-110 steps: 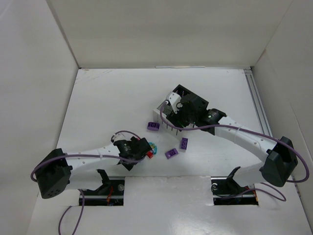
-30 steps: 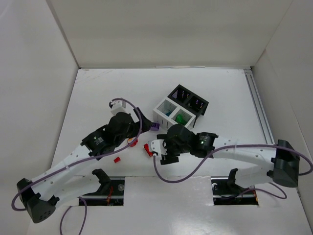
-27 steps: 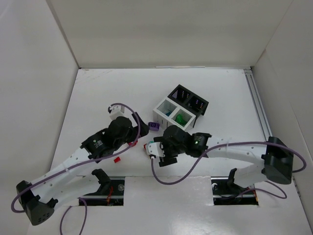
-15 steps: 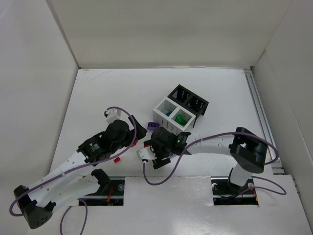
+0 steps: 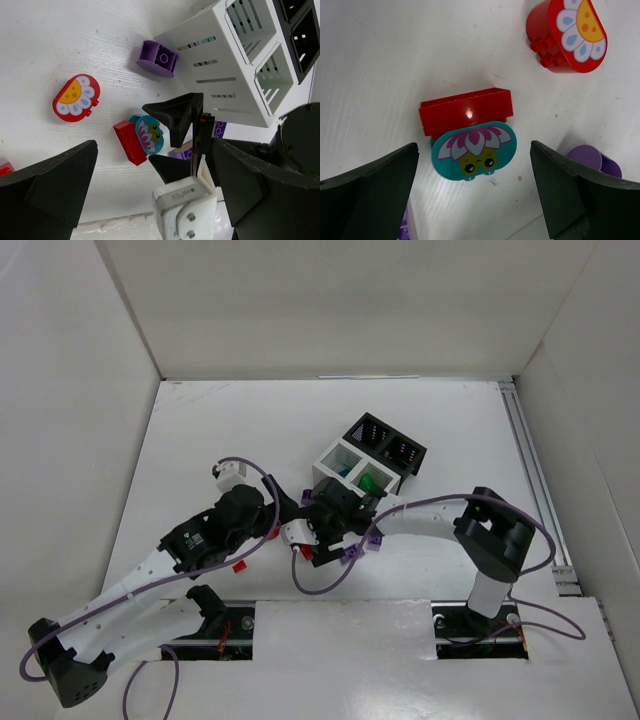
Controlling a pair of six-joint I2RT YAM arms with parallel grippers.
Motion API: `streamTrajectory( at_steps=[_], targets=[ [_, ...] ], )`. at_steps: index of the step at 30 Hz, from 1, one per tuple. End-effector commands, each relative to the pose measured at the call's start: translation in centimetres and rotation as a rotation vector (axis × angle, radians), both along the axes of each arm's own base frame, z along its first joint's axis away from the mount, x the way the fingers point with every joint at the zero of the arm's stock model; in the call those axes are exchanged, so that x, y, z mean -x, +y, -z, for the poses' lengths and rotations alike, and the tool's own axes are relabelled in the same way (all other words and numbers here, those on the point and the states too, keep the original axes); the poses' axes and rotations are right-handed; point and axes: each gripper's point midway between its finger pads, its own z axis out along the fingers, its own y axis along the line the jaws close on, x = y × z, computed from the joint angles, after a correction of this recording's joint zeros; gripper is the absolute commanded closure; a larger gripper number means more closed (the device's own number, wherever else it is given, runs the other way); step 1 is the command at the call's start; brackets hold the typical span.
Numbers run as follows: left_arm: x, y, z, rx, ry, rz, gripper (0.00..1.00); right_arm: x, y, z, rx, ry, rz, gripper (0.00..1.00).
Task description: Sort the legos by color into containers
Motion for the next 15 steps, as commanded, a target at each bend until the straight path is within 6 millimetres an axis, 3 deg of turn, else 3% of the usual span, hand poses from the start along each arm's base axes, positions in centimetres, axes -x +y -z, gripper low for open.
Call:
streamTrajectory(
  at_steps=[1,5,11,15],
  targets=[
    [-0.8,0.1,-1.2,-0.01,-0.051,-0.01,0.0,-1.3,1.9,-1.8,-0.095,0.003,-0.049,0.03],
    [-1.0,1.3,-0.5,-0.064,-0.021,-0.062,0.0,-0.9,2.1,-1.6,-0.113,0.04,-0.079,0.03],
    [-1.1,1.9,-0.3,-0.072,-0.001,-0.103,0.0,-0.6,1.9,0.7,-0.065,0.086,-0.081,0.03],
    [-0.9,2.4,0.0,-0.088,0.012,-0.116,0.0,-0.7,1.8,0.8,-0.058,0.085,-0.066,0.08]
  ],
)
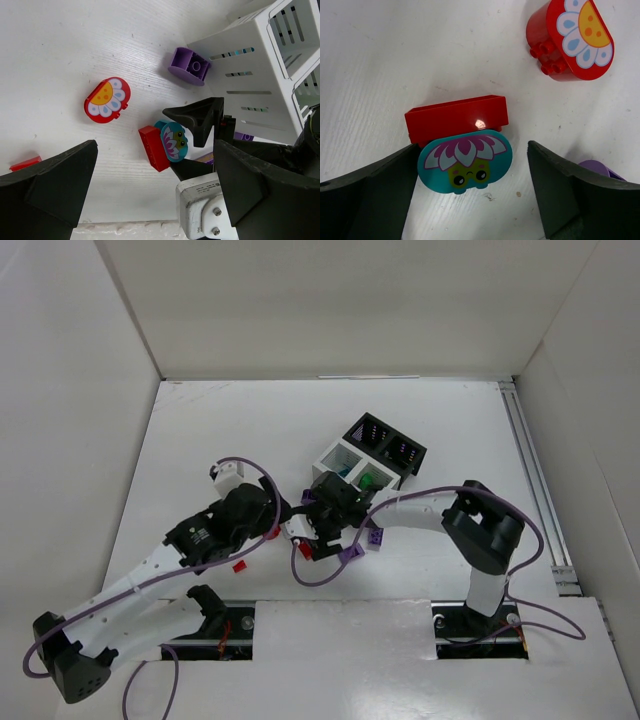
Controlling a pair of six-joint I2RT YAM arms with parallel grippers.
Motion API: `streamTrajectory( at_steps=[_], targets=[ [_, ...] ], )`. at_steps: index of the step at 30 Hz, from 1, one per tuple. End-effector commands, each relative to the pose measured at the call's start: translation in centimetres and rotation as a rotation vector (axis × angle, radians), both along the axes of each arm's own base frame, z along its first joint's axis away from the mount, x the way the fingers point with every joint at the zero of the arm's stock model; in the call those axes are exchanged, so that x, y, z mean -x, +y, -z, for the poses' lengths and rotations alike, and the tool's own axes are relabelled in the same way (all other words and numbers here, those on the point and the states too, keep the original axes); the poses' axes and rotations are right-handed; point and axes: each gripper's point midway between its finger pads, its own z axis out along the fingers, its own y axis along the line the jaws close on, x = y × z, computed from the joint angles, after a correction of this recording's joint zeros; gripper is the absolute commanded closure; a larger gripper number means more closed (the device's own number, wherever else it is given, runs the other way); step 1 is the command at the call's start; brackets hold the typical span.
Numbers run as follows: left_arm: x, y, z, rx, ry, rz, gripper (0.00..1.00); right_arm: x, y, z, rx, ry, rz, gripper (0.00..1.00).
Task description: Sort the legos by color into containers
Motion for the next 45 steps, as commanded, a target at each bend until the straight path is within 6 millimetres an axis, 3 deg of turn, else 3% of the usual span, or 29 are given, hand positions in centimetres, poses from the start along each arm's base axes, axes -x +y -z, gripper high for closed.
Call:
streamTrajectory(
  at_steps=[1,5,9,12,14,15,17,20,21,22,25,26,31,32,34,36,37,42,45],
  targets=[
    [-0.3,0.7,-1.6,0.009,-0.029,-0.038,0.0,-0.1,1.0,-0.7,-0.029,0.0,-0.009,0.12],
    [-0.2,1.0,-2.0,0.019,-0.032,-0.059,0.0,0.2,0.3,-1.1,-0.034,0.0,0.011,0.42],
    [0.0,1.2,-2.8,0.045,-0.056,-0.059,0.0,0.0,-0.1,-2.1,-0.055,-0.009,0.027,0.53],
    [0.2,0.3,-3.3,0.074,-0.078,0.002,0.0,0.1,-0.2,-4.0,-0.098,-0.032,0.033,0.56],
    [0.5,-0.5,-2.6,0.078,-0.077,0.063,0.0,0.0,0.0,-6.9,-0.168,-0.064,0.048,0.58],
    [0.5,-1.5,-3.2,0.108,-0.1,0.121,0.0,0.0,-0.1,-7.8,-0.187,-0.077,0.061,0.59],
    [0.8,-2.7,-2.5,0.121,-0.103,0.192,0.0,-0.4,-0.6,-11.5,-0.257,-0.11,0.134,0.6],
    [1.2,-5.9,-4.3,0.23,-0.194,0.362,0.0,-1.5,-1.8,-14.2,-0.309,-0.141,0.279,0.63],
    [1.5,-6.6,-3.6,0.246,-0.2,0.408,0.0,-1.3,-2.1,-15.6,-0.348,-0.148,0.288,0.63],
    [1.6,-8.1,-5.2,0.311,-0.258,0.476,0.0,-1.1,-2.2,-16.3,-0.365,-0.139,0.3,0.63],
    [1.7,-9.1,-6.8,0.353,-0.324,0.529,0.0,-0.4,-2.5,-17.3,-0.398,-0.105,0.319,0.63],
    [1.5,-9.2,-6.8,0.348,-0.333,0.534,0.0,-0.3,-2.7,-18.5,-0.431,-0.109,0.324,0.63],
    [1.3,-9.7,-7.6,0.369,-0.36,0.543,0.0,0.5,-3.2,-20.0,-0.477,-0.103,0.326,0.63],
    [1.5,-10.0,-8.1,0.382,-0.38,0.568,0.11,0.5,-3.3,-20.7,-0.497,-0.105,0.329,0.63],
    [1.7,-10.3,-8.7,0.401,-0.393,0.59,0.21,0.2,-3.7,-20.6,-0.494,-0.113,0.36,0.63],
    [2.2,-10.6,-8.5,0.421,-0.402,0.62,0.4,-0.2,-3.9,-20.6,-0.49,-0.126,0.381,0.63],
    [2.5,-10.7,-8.8,0.434,-0.413,0.635,0.45,-0.3,-3.9,-20.6,-0.489,-0.12,0.396,0.63],
    [4.0,-11.3,-9.3,0.505,-0.44,0.709,0.58,-0.3,-4.1,-22.6,-0.567,-0.139,0.409,0.63],
    [4.2,-11.0,-9.9,0.514,-0.459,0.71,0.6,0.1,-4.0,-23.9,-0.612,-0.138,0.398,0.64]
  ],
)
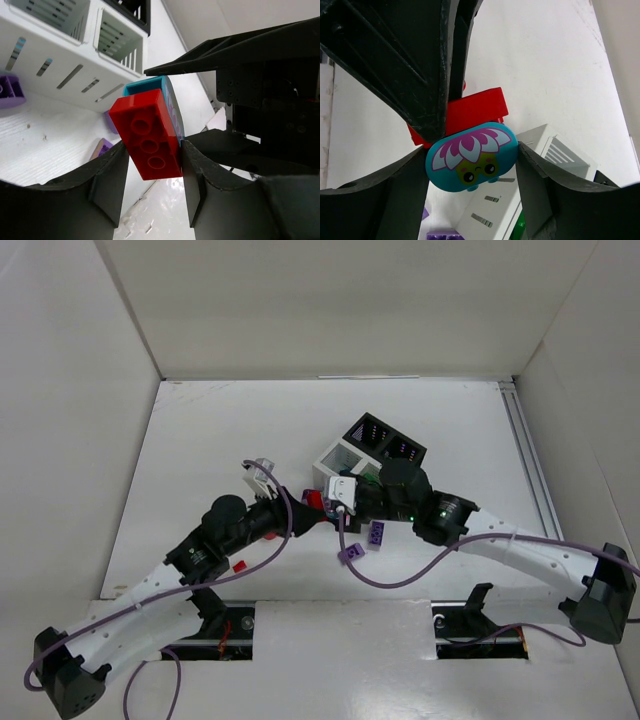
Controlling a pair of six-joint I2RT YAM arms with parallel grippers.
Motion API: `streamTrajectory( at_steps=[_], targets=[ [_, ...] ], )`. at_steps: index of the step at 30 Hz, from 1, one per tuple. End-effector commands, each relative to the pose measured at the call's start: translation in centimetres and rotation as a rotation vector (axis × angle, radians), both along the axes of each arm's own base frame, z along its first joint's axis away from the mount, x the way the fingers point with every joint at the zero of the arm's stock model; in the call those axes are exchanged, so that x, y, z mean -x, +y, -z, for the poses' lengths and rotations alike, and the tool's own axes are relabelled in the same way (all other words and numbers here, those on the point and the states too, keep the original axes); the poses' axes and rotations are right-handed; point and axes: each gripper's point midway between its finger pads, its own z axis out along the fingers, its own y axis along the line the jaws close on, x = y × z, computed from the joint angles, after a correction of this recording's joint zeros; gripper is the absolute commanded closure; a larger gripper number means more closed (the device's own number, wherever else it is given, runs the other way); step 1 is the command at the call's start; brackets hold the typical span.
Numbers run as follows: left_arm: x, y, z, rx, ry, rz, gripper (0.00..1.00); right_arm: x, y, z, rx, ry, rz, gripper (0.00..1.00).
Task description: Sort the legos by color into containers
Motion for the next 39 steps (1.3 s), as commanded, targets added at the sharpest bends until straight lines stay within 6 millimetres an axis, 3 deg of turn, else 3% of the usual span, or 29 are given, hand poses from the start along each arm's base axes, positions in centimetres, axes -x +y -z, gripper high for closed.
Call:
streamTrajectory(
  at_steps=[1,5,7,8,11,17,20,26,29,32,35,39],
  targets=[
    [1.4,-0.8,-3.8,0.115,-0.099,0.087,0.6,-0.1,0.9,-4.5,-0.154,-0.066,-0.01,0.64],
    [1.4,-0.8,-3.8,0.115,-0.099,0.087,0.72,0.2,0.8,-4.5,-0.16,-0.067,-0.02,0.64],
    [1.4,-0.8,-4.3,0.128,-0.113,0.087,0.86,0.1,0.6,-4.8,-0.166,-0.075,-0.008,0.64],
    [1.1,-0.4,-4.1,0.125,-0.1,0.052,0.9,-0.5,0.2,-4.0,-0.142,-0.073,0.033,0.64],
    [0.6,0.6,-4.2,0.112,-0.095,-0.006,0.92,-1.5,-1.6,-3.2,-0.084,-0.072,0.133,0.64],
    [-1.0,4.3,-3.5,0.042,-0.03,-0.228,0.96,-5.2,-6.4,-1.8,0.039,-0.072,0.358,0.64],
    [-1.2,5.4,-2.8,0.021,-0.01,-0.282,0.96,-6.8,-7.1,-1.5,0.075,-0.066,0.4,0.64],
    [-2.1,6.5,-1.7,-0.04,0.035,-0.371,0.95,-10.7,-4.9,-2.4,0.13,-0.118,0.411,0.63],
    [-2.4,6.7,-1.5,-0.066,0.059,-0.395,0.95,-12.9,-3.2,-2.0,0.167,-0.13,0.425,0.63],
    [-2.8,6.9,-1.6,-0.083,0.064,-0.417,0.95,-15.2,-3.3,-1.0,0.206,-0.139,0.476,0.61],
    [-3.0,7.1,-1.1,-0.102,0.072,-0.429,0.95,-16.8,-3.6,0.3,0.225,-0.123,0.484,0.54],
    [-2.9,7.1,-1.3,-0.102,0.072,-0.429,0.94,-17.3,-3.2,1.8,0.23,-0.085,0.446,0.42]
  ],
)
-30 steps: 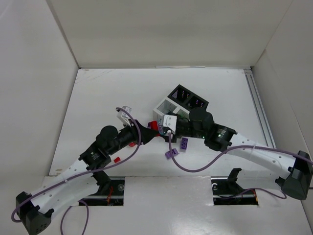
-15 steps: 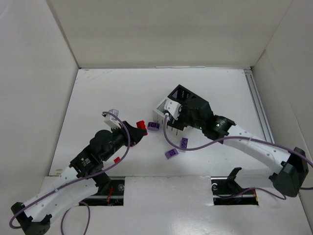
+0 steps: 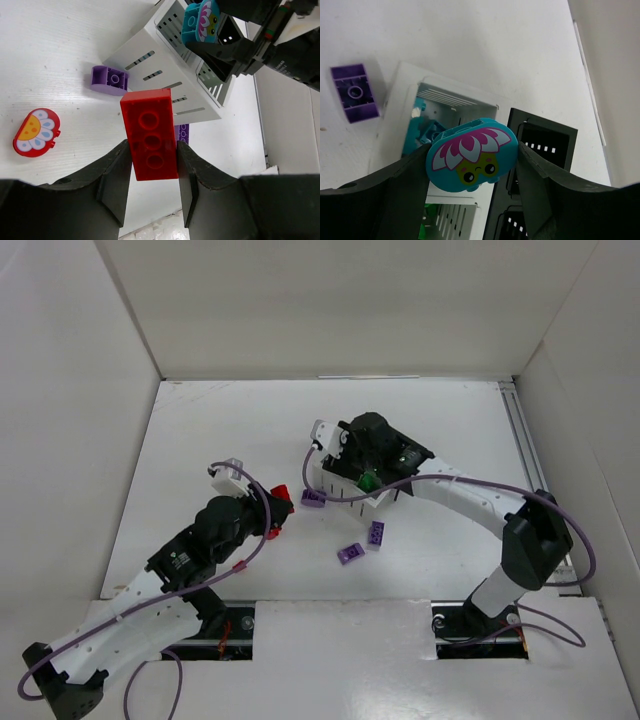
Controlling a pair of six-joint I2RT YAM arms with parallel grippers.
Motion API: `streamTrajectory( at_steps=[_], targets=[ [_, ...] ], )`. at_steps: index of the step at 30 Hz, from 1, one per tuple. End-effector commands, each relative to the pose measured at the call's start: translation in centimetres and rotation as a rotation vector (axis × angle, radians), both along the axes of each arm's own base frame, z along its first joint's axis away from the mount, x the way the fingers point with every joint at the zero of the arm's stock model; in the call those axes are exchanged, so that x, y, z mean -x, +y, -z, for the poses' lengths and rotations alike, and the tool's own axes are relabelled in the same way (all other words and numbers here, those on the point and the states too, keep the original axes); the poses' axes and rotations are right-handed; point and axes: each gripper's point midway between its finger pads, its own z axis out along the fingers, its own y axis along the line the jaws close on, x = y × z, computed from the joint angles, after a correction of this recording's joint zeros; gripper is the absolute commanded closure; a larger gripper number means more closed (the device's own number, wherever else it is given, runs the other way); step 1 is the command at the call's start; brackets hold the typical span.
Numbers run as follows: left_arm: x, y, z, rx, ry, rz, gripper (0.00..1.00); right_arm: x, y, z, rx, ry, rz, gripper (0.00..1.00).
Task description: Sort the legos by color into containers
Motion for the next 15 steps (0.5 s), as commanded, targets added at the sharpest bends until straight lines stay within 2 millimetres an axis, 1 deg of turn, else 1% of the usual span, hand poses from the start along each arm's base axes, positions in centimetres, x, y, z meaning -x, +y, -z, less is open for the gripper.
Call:
streamTrajectory(
  at_steps=[1,2,5,6,7,8,9,10,11,13,14,15],
  targets=[
    [-0.4,0.3,-2.6,0.033,-0.045,-0.03,0.94,-1.0,1.3,-2.8,-0.073,-0.043,-0.042,0.38],
    [-0.4,0.3,-2.6,0.033,-0.045,-0.03,0.94,-0.8,1.5,-2.8,-0.073,-0.044,-0.062,0.29],
    [-0.4,0.3,-2.6,0.041,-0.041,-0.033,0.93,0.2,1.9,-3.7,-0.11,-0.045,-0.109,0.15],
    [-0.4,0.3,-2.6,0.041,-0.041,-0.033,0.93,0.6,1.8,-4.5,-0.13,-0.06,-0.12,0.15],
    [-0.5,0.2,-2.4,0.034,-0.034,-0.033,0.93,1.0,1.7,-4.6,-0.136,-0.057,-0.131,0.12],
    [-0.4,0.0,-2.6,0.044,-0.039,-0.024,0.93,1.4,2.1,-5.5,-0.163,-0.07,-0.157,0.11],
    [-0.5,-0.1,-2.8,0.051,-0.046,-0.024,0.93,2.0,1.9,-6.3,-0.179,-0.08,-0.169,0.09],
    [-0.6,-0.1,-2.6,0.044,-0.04,-0.024,0.93,2.3,1.7,-6.5,-0.185,-0.081,-0.177,0.09],
    [-0.6,-0.4,-2.5,0.046,-0.037,-0.016,0.93,2.5,1.6,-7.3,-0.195,-0.094,-0.178,0.09],
    [-0.7,-0.7,-2.5,0.042,-0.04,-0.004,0.93,3.2,1.2,-7.9,-0.217,-0.103,-0.183,0.09],
    [-0.7,-0.7,-2.5,0.042,-0.04,-0.004,0.93,3.8,0.7,-9.3,-0.243,-0.124,-0.181,0.09],
    [-0.7,-1.0,-2.4,0.034,-0.04,0.011,0.92,3.7,0.1,-10.1,-0.262,-0.134,-0.164,0.07]
  ],
)
